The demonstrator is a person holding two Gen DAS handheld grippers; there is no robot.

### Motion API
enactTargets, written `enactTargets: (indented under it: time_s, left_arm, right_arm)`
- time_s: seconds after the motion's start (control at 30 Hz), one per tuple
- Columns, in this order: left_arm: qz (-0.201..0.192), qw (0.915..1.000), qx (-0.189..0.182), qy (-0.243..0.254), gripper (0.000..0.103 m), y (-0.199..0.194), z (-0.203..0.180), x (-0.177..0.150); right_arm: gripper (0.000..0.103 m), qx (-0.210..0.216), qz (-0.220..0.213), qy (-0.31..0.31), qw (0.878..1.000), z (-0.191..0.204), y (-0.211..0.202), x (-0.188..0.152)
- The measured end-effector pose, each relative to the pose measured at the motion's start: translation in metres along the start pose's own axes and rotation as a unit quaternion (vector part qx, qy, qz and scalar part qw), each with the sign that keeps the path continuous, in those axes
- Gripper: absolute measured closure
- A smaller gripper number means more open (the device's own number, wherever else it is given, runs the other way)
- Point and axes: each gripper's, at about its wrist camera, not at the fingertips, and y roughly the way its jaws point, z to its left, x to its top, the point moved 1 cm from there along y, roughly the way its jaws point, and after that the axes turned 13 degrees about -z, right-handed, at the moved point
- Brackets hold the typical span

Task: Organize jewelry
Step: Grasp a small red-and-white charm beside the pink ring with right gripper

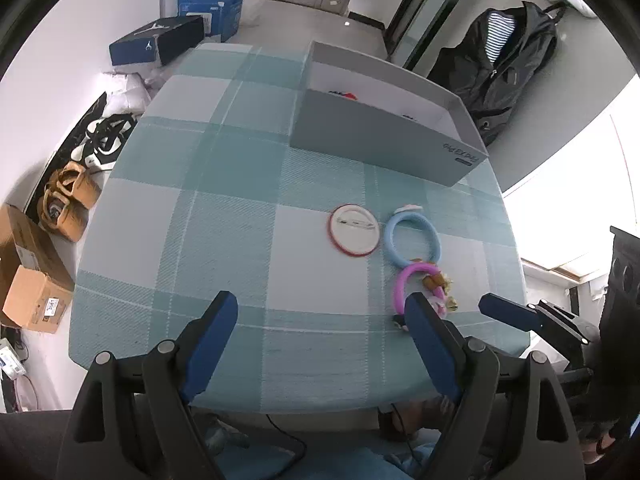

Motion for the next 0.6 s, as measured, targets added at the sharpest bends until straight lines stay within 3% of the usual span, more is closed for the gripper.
enactTargets:
  time_s: [0.17,0.27,0.6]
  left_arm:
    - [0.005,0.9999,-0.002,-0.010,0.021,0.001,0.003,0.001]
    - [0.008,0.9998,-0.006,-0.015,0.021,0.002,0.007,0.001]
    - [0.020,0.9991,-0.013,-0.035,0.021,0.007,0.018,0.001]
  right_arm:
    - [0.052,-0.018,0.002,-0.022,1.000,0.007,0.012,0.001]
    - [0.066,-0.022,0.012,-0.030,0.999,0.010,0.019,-0.001]
    - [0.097,-0.023,0.014,-0.016,0.999,0.002,0.023,0.001]
